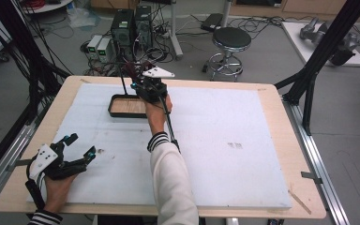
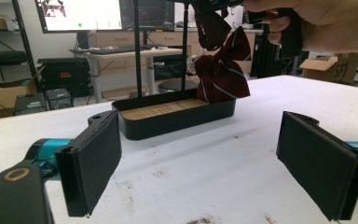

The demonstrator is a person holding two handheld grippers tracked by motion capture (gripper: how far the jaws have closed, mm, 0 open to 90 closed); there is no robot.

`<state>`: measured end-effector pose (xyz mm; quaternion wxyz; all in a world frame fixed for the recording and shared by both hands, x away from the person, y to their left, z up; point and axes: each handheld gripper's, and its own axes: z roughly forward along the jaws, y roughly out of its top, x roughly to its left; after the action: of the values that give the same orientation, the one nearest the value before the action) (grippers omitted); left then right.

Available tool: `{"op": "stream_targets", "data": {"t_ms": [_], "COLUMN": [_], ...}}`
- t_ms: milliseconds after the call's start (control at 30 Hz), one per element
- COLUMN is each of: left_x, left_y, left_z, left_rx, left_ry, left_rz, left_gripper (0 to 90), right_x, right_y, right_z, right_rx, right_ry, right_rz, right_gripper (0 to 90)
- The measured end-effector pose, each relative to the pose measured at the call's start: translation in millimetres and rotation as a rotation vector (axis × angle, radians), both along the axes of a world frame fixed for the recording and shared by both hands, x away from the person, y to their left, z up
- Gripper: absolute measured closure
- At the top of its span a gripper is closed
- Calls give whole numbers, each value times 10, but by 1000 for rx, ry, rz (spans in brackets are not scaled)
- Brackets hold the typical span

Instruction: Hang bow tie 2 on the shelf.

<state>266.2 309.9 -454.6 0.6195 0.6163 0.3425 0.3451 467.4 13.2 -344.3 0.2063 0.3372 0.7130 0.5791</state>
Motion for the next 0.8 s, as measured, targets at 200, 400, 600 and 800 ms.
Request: {"op": "stream_targets", "data": {"t_ms": [200, 400, 600, 800], "left_x": [1, 1, 2, 2], "left_y": [1, 2, 2, 3], "left_z": [0, 0, -1, 0], "left_rx": [0, 0, -2, -1], "left_ry": [1, 0, 0, 1], "left_rz": [-1, -2, -2, -2], "left_gripper": [144, 143, 143, 143], "right_x": [28, 43, 76, 99], "right_y": [10, 22, 6, -1], "right_z": [-6, -27, -61, -91], "right_rx": [3, 3, 9, 4], "right_ry": [6, 17, 30, 42], "right_rz": [-11, -20, -38, -54], "right_gripper": [757, 756, 756, 755]}}
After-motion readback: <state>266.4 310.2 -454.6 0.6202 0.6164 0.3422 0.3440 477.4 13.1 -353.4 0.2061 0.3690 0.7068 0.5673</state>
